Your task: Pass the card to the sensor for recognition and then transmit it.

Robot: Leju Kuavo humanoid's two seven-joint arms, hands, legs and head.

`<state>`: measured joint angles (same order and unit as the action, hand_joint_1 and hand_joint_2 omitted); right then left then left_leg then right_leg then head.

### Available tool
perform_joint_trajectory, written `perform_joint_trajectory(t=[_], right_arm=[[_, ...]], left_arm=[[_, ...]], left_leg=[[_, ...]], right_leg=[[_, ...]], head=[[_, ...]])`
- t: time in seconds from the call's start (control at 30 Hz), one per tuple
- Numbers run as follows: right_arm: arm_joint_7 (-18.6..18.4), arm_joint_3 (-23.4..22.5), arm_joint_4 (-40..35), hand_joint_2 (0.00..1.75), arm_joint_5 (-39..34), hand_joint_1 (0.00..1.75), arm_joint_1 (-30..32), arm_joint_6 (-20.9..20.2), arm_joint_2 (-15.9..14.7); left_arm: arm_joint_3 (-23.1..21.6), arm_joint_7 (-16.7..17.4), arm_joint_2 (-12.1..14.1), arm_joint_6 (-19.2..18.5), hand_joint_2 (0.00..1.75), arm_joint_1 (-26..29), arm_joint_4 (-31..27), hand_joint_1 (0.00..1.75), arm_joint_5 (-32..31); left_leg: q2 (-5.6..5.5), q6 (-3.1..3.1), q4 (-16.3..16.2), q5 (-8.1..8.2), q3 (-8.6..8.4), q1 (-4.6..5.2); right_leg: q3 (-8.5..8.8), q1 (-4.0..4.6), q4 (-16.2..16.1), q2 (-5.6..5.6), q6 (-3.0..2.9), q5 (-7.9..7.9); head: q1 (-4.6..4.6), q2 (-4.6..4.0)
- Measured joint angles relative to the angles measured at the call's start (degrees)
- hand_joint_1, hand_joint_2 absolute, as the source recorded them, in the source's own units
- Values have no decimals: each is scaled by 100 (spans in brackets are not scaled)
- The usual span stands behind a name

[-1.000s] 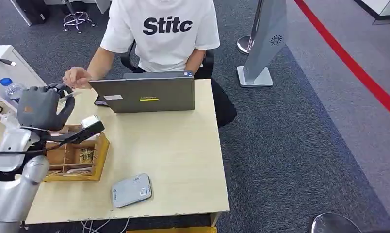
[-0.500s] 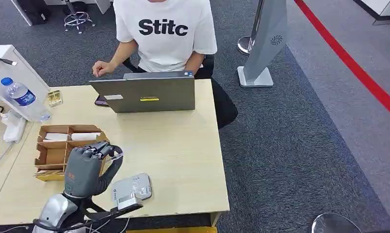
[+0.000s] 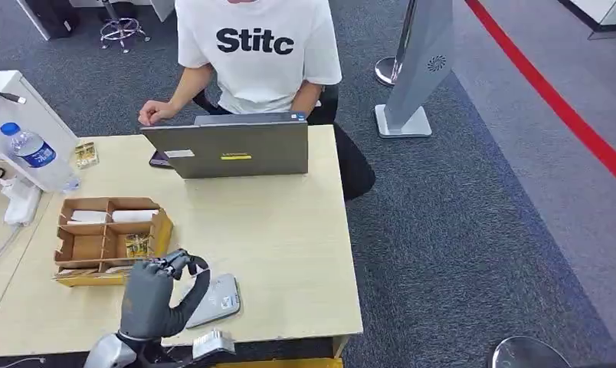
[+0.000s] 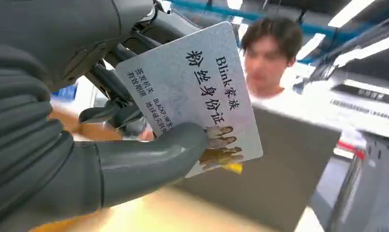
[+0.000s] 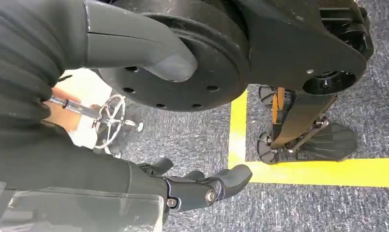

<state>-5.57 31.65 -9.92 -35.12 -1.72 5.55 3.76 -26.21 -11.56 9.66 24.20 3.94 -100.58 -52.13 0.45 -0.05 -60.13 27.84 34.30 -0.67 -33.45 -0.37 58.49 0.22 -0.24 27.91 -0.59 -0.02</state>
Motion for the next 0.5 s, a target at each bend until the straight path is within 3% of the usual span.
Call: perform_joint_trajectory(t=[0.2,0.5], right_arm=[[-37,-2,11,175,-44,0,8,37,4],[-61,-4,17,175,-55,0,13,44,4]], left_arm=[[92,771,-87,389,175,344,707,175,-394],[232,893,-109,428,175,481,985,175,-372]], left_leg=[[0,2,0,2,-1,-1],[-5,0,0,-1,0,-2]], right_leg=[[1,1,-1,-1,1,1],[5,1,1,-5,1,1]], head=[[2,0],[2,0]])
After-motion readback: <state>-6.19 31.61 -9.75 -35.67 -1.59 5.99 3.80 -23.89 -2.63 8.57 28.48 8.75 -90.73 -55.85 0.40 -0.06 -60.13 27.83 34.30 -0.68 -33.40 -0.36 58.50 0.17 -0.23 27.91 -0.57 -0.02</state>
